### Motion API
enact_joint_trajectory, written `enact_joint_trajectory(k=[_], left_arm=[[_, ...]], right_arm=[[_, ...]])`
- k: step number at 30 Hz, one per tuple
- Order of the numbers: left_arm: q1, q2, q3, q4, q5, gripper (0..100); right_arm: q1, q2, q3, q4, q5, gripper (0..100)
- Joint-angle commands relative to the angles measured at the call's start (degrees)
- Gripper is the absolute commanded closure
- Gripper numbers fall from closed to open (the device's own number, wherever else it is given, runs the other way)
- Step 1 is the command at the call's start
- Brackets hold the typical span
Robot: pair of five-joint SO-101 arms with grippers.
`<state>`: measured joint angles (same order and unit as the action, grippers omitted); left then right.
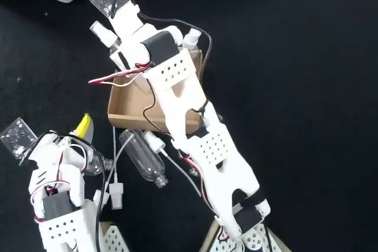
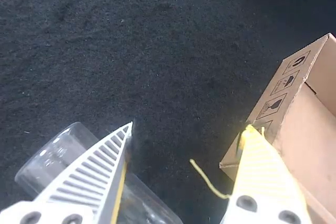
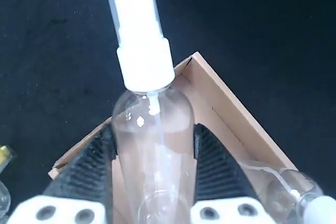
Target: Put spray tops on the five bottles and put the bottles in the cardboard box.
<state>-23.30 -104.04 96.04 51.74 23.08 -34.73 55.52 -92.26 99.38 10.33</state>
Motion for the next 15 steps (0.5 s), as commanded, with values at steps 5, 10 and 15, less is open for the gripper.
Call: enact_joint_trajectory(k=[5, 10, 15], left_arm=[[0.0, -0.5, 1.4, 0.2, -0.4, 70], [0.0, -0.5, 1.4, 0.3, -0.4, 70], [0.0, -0.5, 1.4, 0.3, -0.4, 70]], right_arm=[[-1.8, -9.7, -3.1, 1.9, -3.8, 98.6], [-2.6, -13.1, -3.0, 2.0, -5.7, 98.6], [-3.1, -15.3, 0.6, 2.0, -5.7, 98.6]])
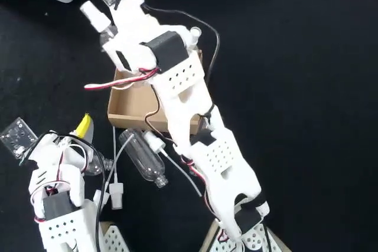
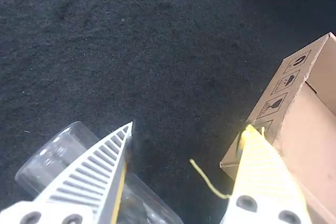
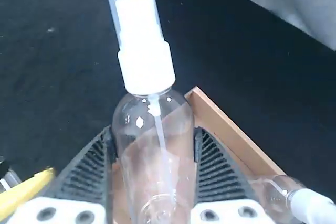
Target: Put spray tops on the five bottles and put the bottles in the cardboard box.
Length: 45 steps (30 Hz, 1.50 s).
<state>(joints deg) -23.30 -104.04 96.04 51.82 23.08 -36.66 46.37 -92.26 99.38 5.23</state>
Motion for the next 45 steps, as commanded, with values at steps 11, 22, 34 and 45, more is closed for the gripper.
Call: enact_joint_trajectory(k=[11, 22, 34, 45], left_arm=[[0.0, -0.5, 1.4, 0.2, -0.4, 70], [0.0, -0.5, 1.4, 0.2, -0.4, 70], [0.0, -0.5, 1.4, 0.2, -0.4, 70], [0.0, -0.5, 1.4, 0.2, -0.4, 70]], right_arm=[[-2.0, -24.7, 27.8, 1.6, -0.6, 98.5], [-2.1, -35.6, 40.5, 1.6, -0.5, 98.5], [-1.7, -49.0, 68.0, -11.9, -0.4, 98.6], [-0.1, -53.9, 86.5, -38.4, -0.1, 98.3]])
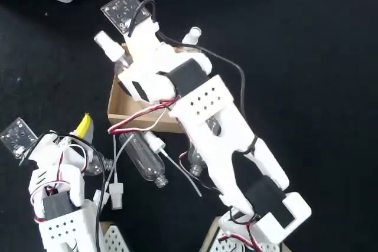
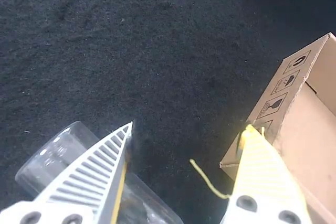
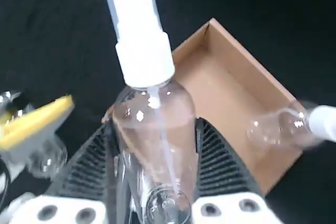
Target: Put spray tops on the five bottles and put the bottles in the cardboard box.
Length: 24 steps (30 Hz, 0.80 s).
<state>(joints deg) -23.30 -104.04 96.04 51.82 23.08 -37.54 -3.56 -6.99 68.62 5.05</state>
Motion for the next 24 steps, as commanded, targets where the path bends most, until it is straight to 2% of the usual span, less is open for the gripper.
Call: enact_joint_trajectory(k=[1, 5, 15, 24], left_arm=[[0.0, -0.5, 1.4, 0.2, -0.4, 70], [0.0, -0.5, 1.4, 0.2, -0.4, 70], [0.0, -0.5, 1.4, 0.2, -0.4, 70], [0.0, -0.5, 1.4, 0.2, -0.4, 70]], right_arm=[[1.6, -4.0, 2.9, -11.0, 0.1, 98.3], [4.5, -4.0, 9.4, -24.3, 0.1, 98.6], [4.6, -4.0, 26.2, -52.7, 0.1, 98.6], [4.6, -3.9, 36.2, -67.0, -0.5, 98.2]])
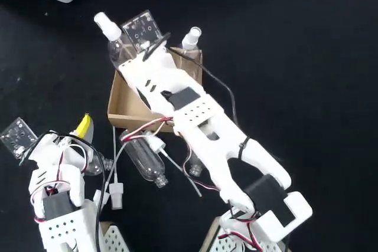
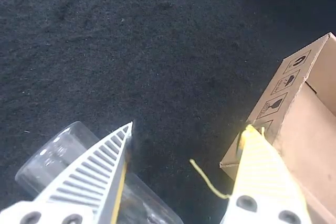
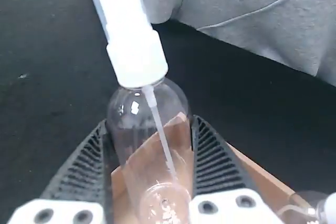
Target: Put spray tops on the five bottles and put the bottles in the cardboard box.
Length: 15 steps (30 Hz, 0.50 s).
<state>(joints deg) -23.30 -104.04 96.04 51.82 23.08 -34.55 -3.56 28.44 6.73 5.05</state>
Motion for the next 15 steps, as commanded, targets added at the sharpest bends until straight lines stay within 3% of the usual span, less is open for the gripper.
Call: enact_joint_trajectory(k=[1, 8, 15], left_arm=[[0.0, -0.5, 1.4, 0.2, -0.4, 70], [0.0, -0.5, 1.4, 0.2, -0.4, 70], [0.0, -0.5, 1.4, 0.2, -0.4, 70]], right_arm=[[1.6, -3.9, 1.8, -6.6, -0.8, 98.2], [4.5, 1.5, 5.6, -19.7, -12.8, 98.2], [6.5, 13.3, 5.6, -34.1, -13.8, 98.2]])
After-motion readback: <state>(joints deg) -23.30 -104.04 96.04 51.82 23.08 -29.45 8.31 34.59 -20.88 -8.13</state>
